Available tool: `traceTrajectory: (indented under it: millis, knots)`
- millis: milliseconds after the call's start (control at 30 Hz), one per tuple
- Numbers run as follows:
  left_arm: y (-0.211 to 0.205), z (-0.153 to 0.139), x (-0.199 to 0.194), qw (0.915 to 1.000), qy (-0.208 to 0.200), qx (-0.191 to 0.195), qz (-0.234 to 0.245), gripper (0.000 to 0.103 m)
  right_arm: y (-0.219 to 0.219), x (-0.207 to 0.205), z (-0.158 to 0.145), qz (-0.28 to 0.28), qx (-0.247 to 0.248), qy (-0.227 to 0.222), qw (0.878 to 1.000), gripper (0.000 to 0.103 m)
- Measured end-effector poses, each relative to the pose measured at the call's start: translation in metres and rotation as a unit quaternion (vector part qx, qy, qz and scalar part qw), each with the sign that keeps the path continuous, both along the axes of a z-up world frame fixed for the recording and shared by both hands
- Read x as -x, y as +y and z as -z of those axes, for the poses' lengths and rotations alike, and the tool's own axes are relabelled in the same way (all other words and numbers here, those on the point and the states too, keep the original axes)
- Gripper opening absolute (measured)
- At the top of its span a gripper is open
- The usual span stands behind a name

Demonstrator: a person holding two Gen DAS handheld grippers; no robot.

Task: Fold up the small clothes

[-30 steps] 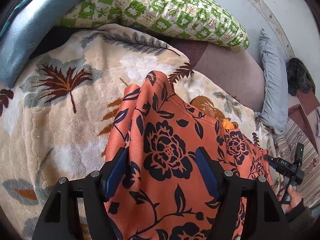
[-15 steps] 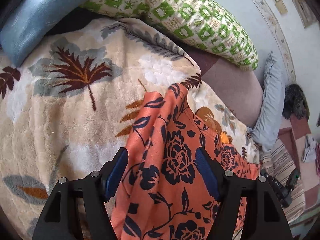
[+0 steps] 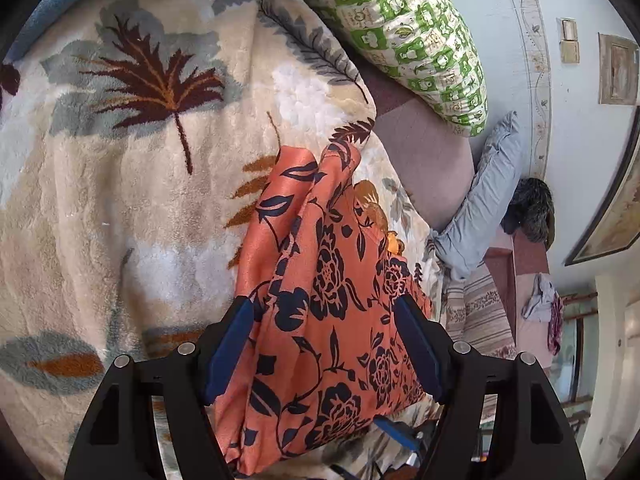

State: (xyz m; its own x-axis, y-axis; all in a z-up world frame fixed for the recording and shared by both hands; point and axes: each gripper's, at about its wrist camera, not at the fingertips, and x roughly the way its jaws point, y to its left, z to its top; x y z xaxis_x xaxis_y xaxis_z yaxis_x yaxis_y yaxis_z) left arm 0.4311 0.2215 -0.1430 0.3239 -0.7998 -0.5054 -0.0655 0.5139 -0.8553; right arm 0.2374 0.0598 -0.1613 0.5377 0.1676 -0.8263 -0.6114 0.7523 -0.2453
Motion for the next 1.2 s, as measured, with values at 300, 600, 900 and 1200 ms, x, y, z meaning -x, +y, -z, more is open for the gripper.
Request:
traceTrajectory:
  millis: [300, 600, 900, 1200]
  knots:
    - [0.007, 0.007, -0.065, 0.996, 0.045, 0.011, 0.077, 0.076, 0.054, -0.007, 0.054, -0.06, 0.155, -0.104, 0.981, 0.052]
    - [-0.023, 0.028, -0.135, 0.9899, 0.085, 0.005, 0.113, 0.101, 0.034, -0.017, 0.036, -0.041, 0.089, -0.093, 0.991, 0.02]
    - [-0.064, 0.008, -0.128, 0.9889, 0.034, 0.013, 0.144, 0.052, 0.01, -0.021, 0.012, -0.012, 0.016, -0.089, 0.996, 0.016]
    - [-0.15, -0.068, -0.09, 0.9844, -0.022, 0.039, 0.17, 0.045, -0.077, -0.008, -0.059, 0.097, -0.104, -0.091, 0.986, 0.013]
